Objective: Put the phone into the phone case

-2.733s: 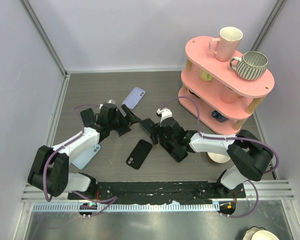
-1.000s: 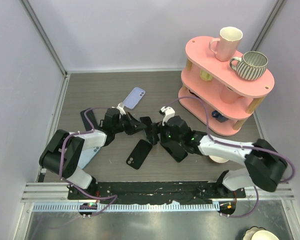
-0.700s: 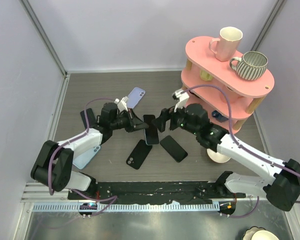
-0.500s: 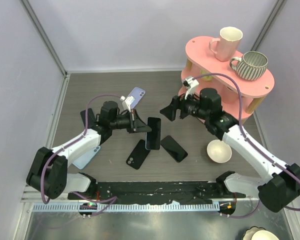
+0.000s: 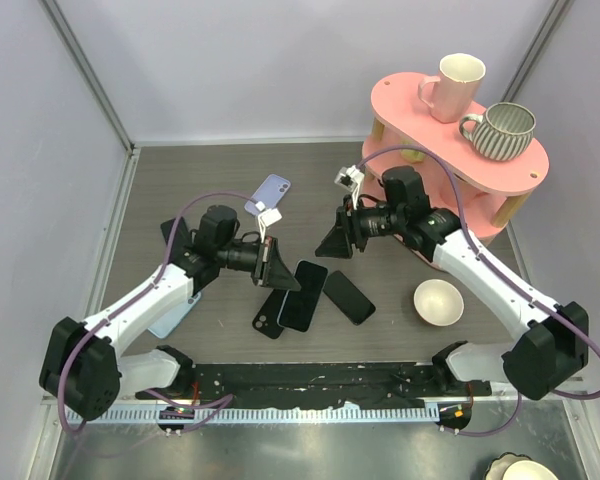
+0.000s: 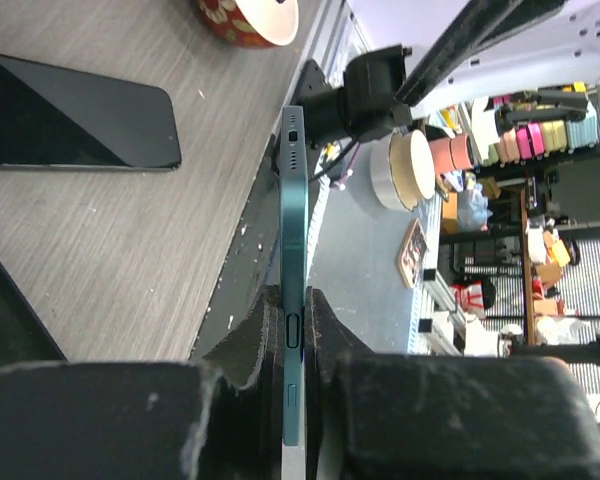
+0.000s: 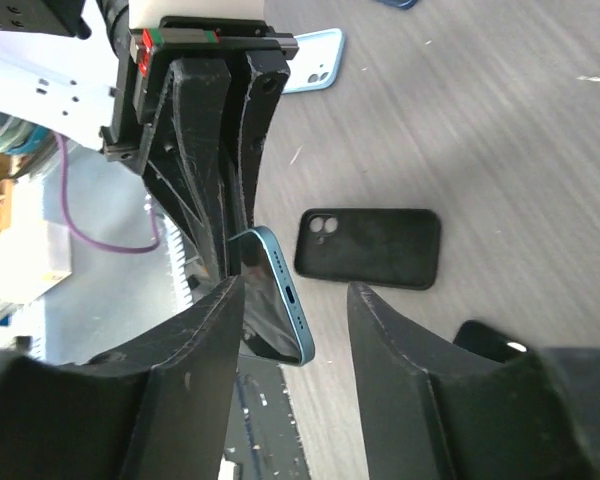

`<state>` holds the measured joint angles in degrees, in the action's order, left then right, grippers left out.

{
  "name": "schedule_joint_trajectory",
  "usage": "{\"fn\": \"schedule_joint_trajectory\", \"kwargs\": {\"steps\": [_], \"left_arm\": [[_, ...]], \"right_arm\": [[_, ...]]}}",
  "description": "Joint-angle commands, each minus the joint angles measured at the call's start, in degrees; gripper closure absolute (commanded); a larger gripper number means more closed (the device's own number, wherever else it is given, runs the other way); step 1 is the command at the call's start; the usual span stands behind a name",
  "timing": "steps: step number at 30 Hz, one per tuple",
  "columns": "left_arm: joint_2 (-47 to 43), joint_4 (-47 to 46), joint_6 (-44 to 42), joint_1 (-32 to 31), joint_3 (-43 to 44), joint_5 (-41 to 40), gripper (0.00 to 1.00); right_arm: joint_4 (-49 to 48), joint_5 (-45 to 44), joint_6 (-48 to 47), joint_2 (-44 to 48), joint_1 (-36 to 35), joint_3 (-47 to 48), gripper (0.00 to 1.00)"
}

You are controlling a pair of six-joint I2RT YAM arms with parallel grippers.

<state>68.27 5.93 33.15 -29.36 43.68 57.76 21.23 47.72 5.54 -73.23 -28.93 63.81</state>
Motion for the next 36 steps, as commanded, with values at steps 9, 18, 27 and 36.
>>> {"fn": "schedule_joint_trajectory", "kwargs": {"steps": [9,18,27,36], "left_arm": [[-2.62,4.0,-6.34,-3.59,2.02,3.76,1.0],[-3.23,4.35,-6.95,-3.86,1.85,4.73,1.0],[-2.18,16.11,-15.38,-3.86,8.25,-3.25,0.49],[0.18,23.24,-15.4,-1.5,22.05,-49.8,0.24]], "right_arm": [[-4.89,8.97,3.69,-2.09,-5.52,-5.46,0.48],[-1.63,9.67,0.26,-5.17,-7.46,-3.87,0.72],[-6.72,7.57,4.19,0.18,-7.55,-6.85,0.99],[-7.87,-3.77,11.85,10.82,-7.55,-11.78,0.99]]}}
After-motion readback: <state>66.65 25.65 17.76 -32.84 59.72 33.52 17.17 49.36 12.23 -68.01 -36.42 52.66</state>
